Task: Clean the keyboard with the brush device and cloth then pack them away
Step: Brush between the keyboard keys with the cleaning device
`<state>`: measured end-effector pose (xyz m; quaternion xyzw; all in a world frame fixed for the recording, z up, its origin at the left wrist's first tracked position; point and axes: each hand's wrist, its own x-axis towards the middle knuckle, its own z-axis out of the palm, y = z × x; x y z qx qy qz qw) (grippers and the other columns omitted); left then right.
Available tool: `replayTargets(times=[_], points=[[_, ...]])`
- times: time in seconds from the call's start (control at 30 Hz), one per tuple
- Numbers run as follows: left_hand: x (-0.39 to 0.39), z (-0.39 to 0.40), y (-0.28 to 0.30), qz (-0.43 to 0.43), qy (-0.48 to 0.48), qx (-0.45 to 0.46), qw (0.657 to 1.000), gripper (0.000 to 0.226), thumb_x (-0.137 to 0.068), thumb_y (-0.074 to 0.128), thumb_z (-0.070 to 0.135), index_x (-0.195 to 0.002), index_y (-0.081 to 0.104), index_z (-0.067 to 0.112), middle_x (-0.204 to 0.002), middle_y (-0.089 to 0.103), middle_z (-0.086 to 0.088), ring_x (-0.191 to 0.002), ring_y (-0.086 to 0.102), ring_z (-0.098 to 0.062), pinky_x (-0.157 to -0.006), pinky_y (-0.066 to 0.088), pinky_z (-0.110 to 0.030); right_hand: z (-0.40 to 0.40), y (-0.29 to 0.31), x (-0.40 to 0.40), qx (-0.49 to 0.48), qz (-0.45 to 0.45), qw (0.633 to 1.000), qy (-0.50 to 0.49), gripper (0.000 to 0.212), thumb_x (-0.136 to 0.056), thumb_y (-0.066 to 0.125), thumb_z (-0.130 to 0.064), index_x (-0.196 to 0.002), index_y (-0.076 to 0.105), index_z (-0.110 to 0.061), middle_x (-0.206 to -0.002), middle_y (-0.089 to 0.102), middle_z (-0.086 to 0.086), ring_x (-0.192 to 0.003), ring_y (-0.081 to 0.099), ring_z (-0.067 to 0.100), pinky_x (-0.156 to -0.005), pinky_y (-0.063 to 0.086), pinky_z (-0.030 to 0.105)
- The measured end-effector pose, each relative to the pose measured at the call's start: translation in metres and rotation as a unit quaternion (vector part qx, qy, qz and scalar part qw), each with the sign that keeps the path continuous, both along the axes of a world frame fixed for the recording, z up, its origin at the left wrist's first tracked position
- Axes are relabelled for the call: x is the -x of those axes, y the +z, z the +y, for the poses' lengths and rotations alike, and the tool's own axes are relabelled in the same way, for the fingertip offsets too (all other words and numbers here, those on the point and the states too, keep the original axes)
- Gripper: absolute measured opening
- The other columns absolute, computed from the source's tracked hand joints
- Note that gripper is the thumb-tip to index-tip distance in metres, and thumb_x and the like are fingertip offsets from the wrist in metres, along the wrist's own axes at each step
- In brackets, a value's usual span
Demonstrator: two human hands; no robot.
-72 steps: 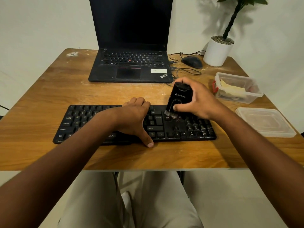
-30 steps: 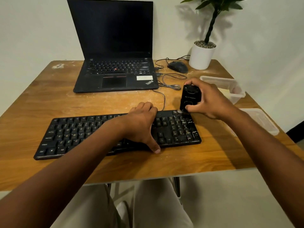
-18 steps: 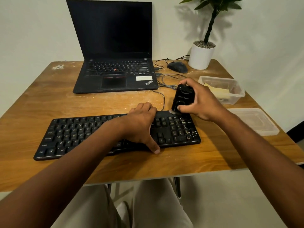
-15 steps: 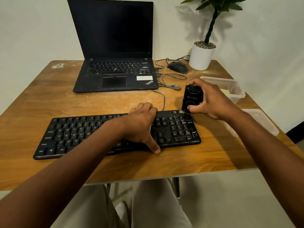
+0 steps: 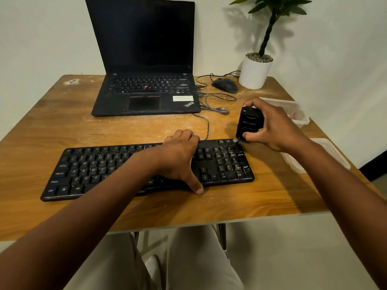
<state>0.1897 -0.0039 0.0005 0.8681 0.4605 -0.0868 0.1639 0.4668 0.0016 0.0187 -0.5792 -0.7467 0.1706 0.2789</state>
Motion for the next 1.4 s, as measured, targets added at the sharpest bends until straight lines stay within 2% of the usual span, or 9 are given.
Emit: replayTargets(times=[0.17,0.23,0.47,0.67,0.83,0.97,1.1,1.2,1.4], points=[[-0.001,0.0,0.001,0.0,0.002,0.005,1.0,0.134,-0.054,0.09,0.072,-0.157,0.023,0.021,-0.151,0.027,0.0,-0.14,0.025,-0.022,-0.122,0.031,-0.047,0.002,-0.001,0.028,-0.006,0.084,0.996,0.001,0.063,-0.074,0.088,-0.009,-0.122,0.053,-0.028,-0.108,0.061,-0.016,-0.093,0.062,-0.006,-0.068,0.05,0.007],[0.0,0.0,0.001,-0.001,0.003,0.004,1.0,0.132,-0.054,0.09,0.072,-0.156,0.024,0.021,-0.15,0.028,0.001,-0.14,0.026,-0.022,-0.121,0.031,-0.046,0.003,-0.008,0.037,0.007,0.104,0.994,0.017,0.062,-0.075,0.087,-0.005,-0.123,0.053,-0.026,-0.108,0.061,-0.015,-0.09,0.062,-0.012,-0.067,0.051,0.009],[0.0,0.0,0.0,-0.001,0.0,-0.003,1.0,0.134,-0.054,0.09,0.073,-0.157,0.023,0.019,-0.151,0.027,0.0,-0.14,0.025,-0.022,-0.122,0.031,-0.046,0.002,0.003,0.002,0.016,-0.017,1.0,0.003,0.064,-0.072,0.089,-0.009,-0.118,0.053,-0.035,-0.105,0.066,-0.005,-0.098,0.066,0.018,-0.078,0.055,0.031],[0.0,0.0,0.001,-0.005,0.001,0.0,1.0,0.133,-0.054,0.091,0.071,-0.157,0.023,0.02,-0.152,0.026,0.0,-0.141,0.024,-0.022,-0.122,0.03,-0.046,0.0,-0.002,0.04,0.003,0.12,0.993,0.005,0.063,-0.075,0.088,-0.006,-0.121,0.052,-0.032,-0.11,0.058,-0.016,-0.097,0.061,0.001,-0.067,0.054,0.013],[0.0,-0.001,0.002,-0.003,0.002,0.002,1.0,0.134,-0.054,0.09,0.071,-0.158,0.022,0.021,-0.152,0.027,0.0,-0.141,0.025,-0.022,-0.122,0.031,-0.046,-0.001,-0.008,0.027,0.028,0.057,0.998,0.021,0.065,-0.076,0.087,-0.006,-0.121,0.051,-0.036,-0.111,0.063,-0.012,-0.101,0.064,0.007,-0.069,0.052,0.014],[0.0,-0.001,0.001,-0.002,0.001,0.0,1.0,0.134,-0.055,0.09,0.071,-0.158,0.022,0.019,-0.152,0.028,0.0,-0.14,0.026,-0.022,-0.122,0.031,-0.046,0.0,0.007,0.009,0.009,-0.002,1.0,0.0,0.064,-0.072,0.09,-0.01,-0.121,0.054,-0.032,-0.109,0.066,-0.007,-0.098,0.065,0.015,-0.077,0.055,0.028],[-0.001,0.0,0.002,-0.005,0.003,0.004,1.0,0.133,-0.054,0.091,0.07,-0.157,0.023,0.02,-0.151,0.028,0.0,-0.139,0.026,-0.022,-0.121,0.031,-0.046,0.001,0.003,0.033,0.001,0.093,0.996,0.0,0.062,-0.074,0.089,-0.009,-0.12,0.052,-0.032,-0.111,0.061,-0.014,-0.098,0.061,0.0,-0.066,0.051,0.008],[-0.001,0.0,0.002,-0.004,0.003,0.005,1.0,0.132,-0.054,0.091,0.071,-0.156,0.024,0.021,-0.149,0.029,0.001,-0.138,0.027,-0.021,-0.12,0.032,-0.045,0.001,-0.01,0.041,0.02,0.115,0.993,0.023,0.062,-0.075,0.088,-0.006,-0.121,0.053,-0.029,-0.111,0.062,-0.011,-0.098,0.063,0.002,-0.068,0.054,0.014],[0.0,-0.001,0.002,-0.006,0.0,0.003,1.0,0.133,-0.056,0.09,0.07,-0.158,0.022,0.019,-0.152,0.027,0.0,-0.14,0.025,-0.022,-0.121,0.031,-0.044,0.002,0.007,0.007,0.019,-0.013,1.0,0.003,0.063,-0.072,0.089,-0.008,-0.119,0.055,-0.031,-0.106,0.065,-0.006,-0.095,0.063,0.013,-0.076,0.053,0.028]])
